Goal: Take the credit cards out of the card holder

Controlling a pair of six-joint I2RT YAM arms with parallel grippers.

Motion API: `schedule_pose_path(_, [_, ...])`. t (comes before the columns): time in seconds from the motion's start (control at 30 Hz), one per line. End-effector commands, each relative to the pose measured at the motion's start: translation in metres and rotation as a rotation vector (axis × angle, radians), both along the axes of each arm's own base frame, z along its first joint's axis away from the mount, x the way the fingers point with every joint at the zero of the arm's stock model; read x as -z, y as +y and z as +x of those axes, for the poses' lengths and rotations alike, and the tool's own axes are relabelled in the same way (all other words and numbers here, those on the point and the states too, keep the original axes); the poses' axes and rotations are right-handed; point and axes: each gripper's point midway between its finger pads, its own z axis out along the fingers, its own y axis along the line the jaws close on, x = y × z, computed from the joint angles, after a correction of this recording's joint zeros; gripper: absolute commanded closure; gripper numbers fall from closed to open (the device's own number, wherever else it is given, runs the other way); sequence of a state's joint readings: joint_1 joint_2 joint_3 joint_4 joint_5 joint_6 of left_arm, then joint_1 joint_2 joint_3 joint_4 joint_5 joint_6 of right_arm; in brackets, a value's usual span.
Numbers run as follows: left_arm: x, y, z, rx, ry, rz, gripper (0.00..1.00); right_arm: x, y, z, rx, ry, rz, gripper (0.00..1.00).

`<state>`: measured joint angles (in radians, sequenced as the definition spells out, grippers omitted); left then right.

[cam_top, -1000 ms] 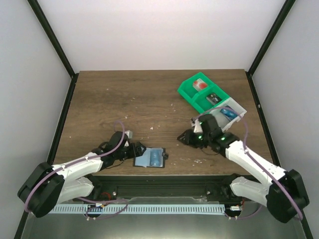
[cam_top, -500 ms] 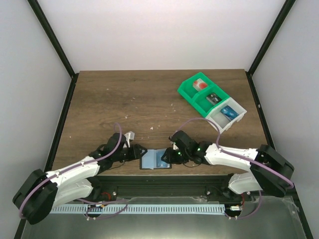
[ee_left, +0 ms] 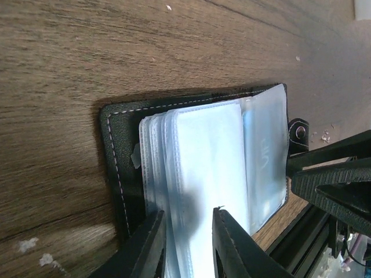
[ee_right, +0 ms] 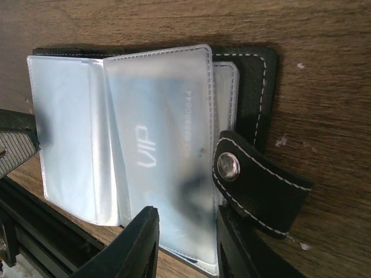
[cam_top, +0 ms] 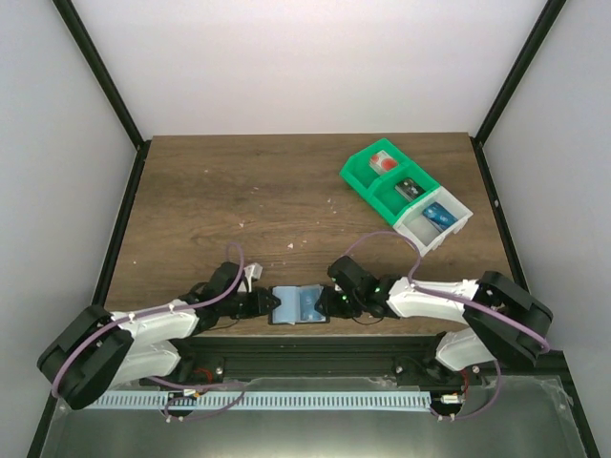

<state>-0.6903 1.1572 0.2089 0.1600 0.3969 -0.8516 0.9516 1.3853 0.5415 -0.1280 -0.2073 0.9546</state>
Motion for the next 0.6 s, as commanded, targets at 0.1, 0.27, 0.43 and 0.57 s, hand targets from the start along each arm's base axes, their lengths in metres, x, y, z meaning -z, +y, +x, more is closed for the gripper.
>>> schedule_pose_path(0.1, [0.009, 0.002, -0.008, 0.030, 0.001, 0.006, 0.77, -0.006, 0.015, 0.011, -0.010, -0.040, 0.027, 0.71])
schedule_pose_path(0.27, [0.010, 0.002, -0.009, 0.025, 0.005, 0.004, 0.79, -0.021, 0.027, 0.012, -0.044, -0.066, 0.098, 0.72])
schedule_pose_path(0.43, [0.011, 0.002, -0.009, 0.020, 0.012, 0.001, 0.80, -0.033, 0.039, 0.011, -0.075, -0.073, 0.166, 0.72])
schedule_pose_path(0.57, [0.011, 0.001, -0.012, 0.020, 0.018, -0.008, 0.81, -0.044, 0.043, 0.010, -0.082, -0.087, 0.213, 0.72])
